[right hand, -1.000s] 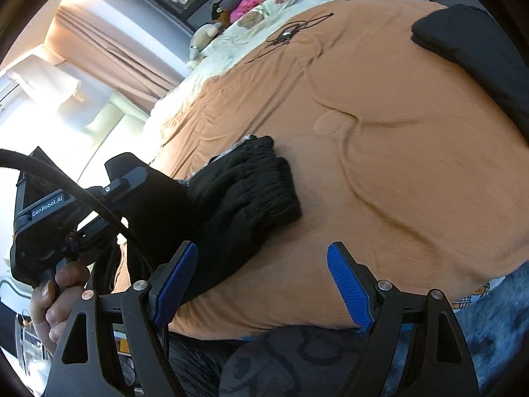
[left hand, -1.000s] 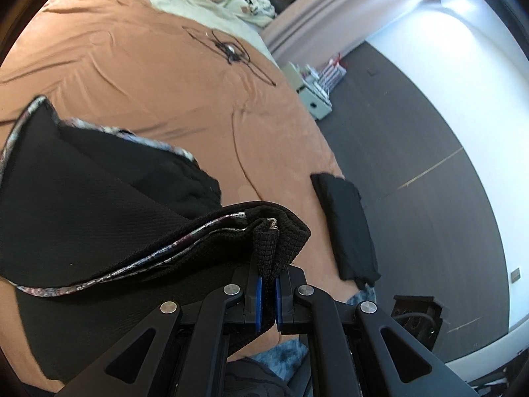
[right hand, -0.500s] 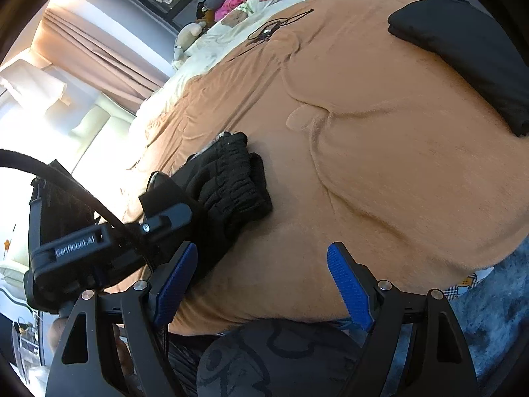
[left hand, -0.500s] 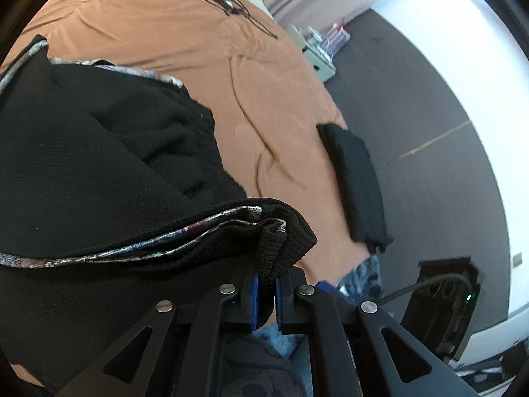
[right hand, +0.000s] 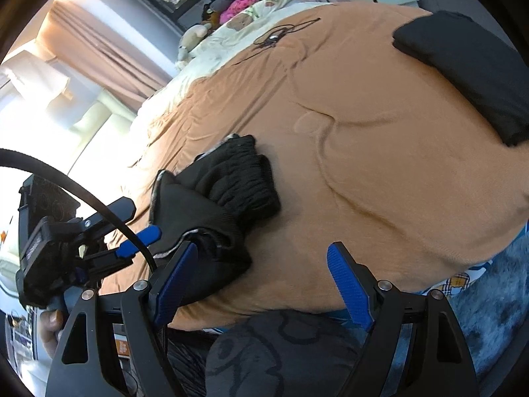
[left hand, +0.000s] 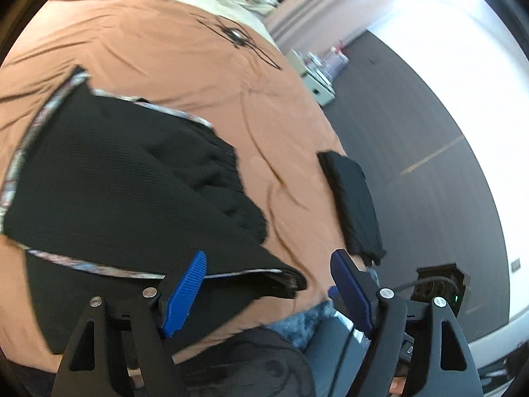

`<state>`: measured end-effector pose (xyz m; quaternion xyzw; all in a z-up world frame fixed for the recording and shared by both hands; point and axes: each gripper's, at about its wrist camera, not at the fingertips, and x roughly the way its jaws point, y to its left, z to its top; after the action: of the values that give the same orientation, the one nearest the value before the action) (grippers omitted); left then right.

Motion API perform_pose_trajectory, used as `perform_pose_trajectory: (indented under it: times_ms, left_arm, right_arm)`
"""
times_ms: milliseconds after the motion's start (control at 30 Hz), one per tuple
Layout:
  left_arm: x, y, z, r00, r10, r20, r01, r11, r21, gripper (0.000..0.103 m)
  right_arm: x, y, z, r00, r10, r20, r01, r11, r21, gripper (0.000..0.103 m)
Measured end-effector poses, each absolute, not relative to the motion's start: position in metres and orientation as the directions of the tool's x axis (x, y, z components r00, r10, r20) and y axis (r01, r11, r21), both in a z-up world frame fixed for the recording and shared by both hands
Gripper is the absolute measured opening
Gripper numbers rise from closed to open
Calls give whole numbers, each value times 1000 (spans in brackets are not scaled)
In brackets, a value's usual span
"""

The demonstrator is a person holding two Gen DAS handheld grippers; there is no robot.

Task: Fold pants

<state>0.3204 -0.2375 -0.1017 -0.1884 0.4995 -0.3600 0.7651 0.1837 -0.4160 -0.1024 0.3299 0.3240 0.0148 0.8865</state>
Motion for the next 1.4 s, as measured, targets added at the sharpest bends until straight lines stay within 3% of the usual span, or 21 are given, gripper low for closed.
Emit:
perform_pose_trajectory:
  times_ms: [600,900,1100,1300,1400]
  left_arm:
    - [360,-86,-135,397,-616,-680,116,769,-629,79]
    - [371,-76,-174,350,-636,-688,49,746,-665,77]
    - [380,-85,-196,333,-648,-685,22,732,-681,67]
    - [393,-88,-200,387,-641,-663,-7,717,-697,66]
    - [400,-90,-201,407,-629,-662,-18,720,-694,58]
  right_arm:
    - [222,-362,-93,741,252,-622,143,846,514,80]
    - [231,-353,-92,719,229,-657,158,866,474,80]
    - [231,-354,-94,704,212,-678,178,871,458,80]
    - [233,-355,-94,691,208,-692,186,874,449,80]
    - [234,-354,-95,689,210,-694,185,875,448,80]
